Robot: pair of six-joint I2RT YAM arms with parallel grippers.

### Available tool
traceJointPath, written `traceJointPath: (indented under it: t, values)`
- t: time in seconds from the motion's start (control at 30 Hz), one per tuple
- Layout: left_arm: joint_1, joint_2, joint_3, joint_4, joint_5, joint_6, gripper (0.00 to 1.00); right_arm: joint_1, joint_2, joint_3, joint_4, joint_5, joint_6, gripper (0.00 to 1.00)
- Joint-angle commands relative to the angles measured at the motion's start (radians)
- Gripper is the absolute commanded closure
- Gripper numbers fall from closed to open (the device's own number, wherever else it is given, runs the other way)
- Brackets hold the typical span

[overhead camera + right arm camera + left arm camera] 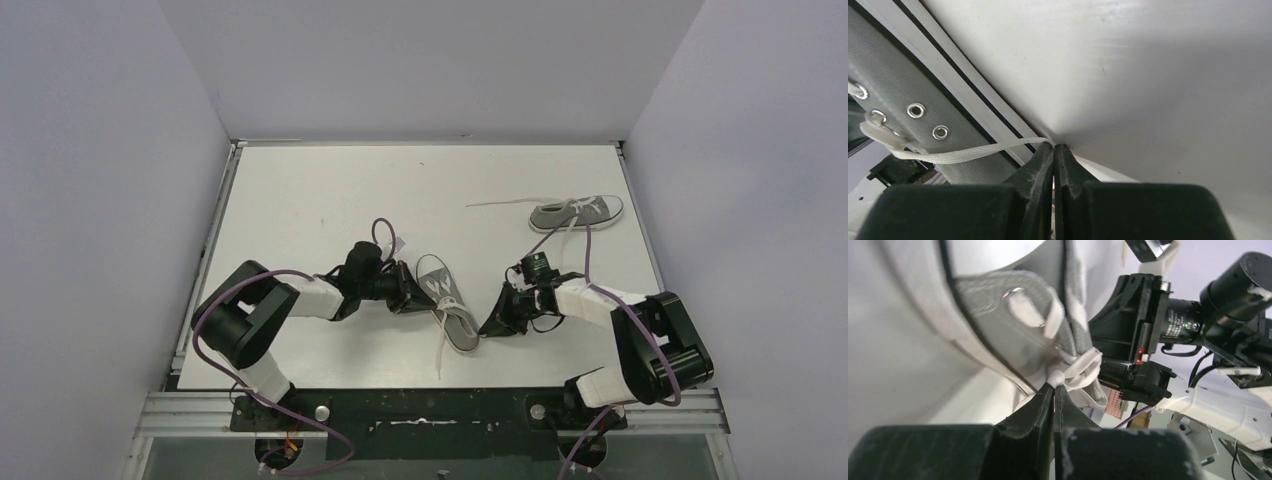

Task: Tie the shoes
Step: Wrap the shoelace around the shoelace.

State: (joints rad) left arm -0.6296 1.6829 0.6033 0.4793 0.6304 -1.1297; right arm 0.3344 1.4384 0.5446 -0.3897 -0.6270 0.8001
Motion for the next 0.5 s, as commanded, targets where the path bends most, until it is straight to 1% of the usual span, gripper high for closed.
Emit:
traceJointPath:
  t: [0.0, 0.1, 0.17, 0.27, 0.4, 0.47]
  values:
    - [-0.005, -0.056, -0.059, 0.137, -0.068, -0.071, 1.0, 0.015, -0.08, -0.074, 0.138, 0.11, 0.176, 1.0]
    - [-0.009, -0.113, -0.107, 0.13, -0.112, -0.072, 1.0, 0.011, -0.172, -0.106, 0.091, 0.175, 0.204, 1.0]
    - [-0.013, -0.156, -0.128, 0.101, -0.132, -0.058, 1.0, 0.008, -0.196, -0.098, 0.019, 0.216, 0.172, 1.0]
    - [-0.014, -0.206, -0.144, 0.076, -0.144, -0.052, 1.0, 0.001, -0.199, -0.071, -0.07, 0.239, 0.082, 1.0]
    - [-0.022, -0.25, -0.118, 0.019, -0.151, -0.022, 1.0, 0.002, -0.201, 0.061, -0.301, 0.402, -0.102, 1.0]
    - [-0.022, -0.245, -0.099, 0.011, -0.143, -0.015, 1.0, 0.002, -0.199, 0.111, -0.39, 0.474, -0.157, 1.0]
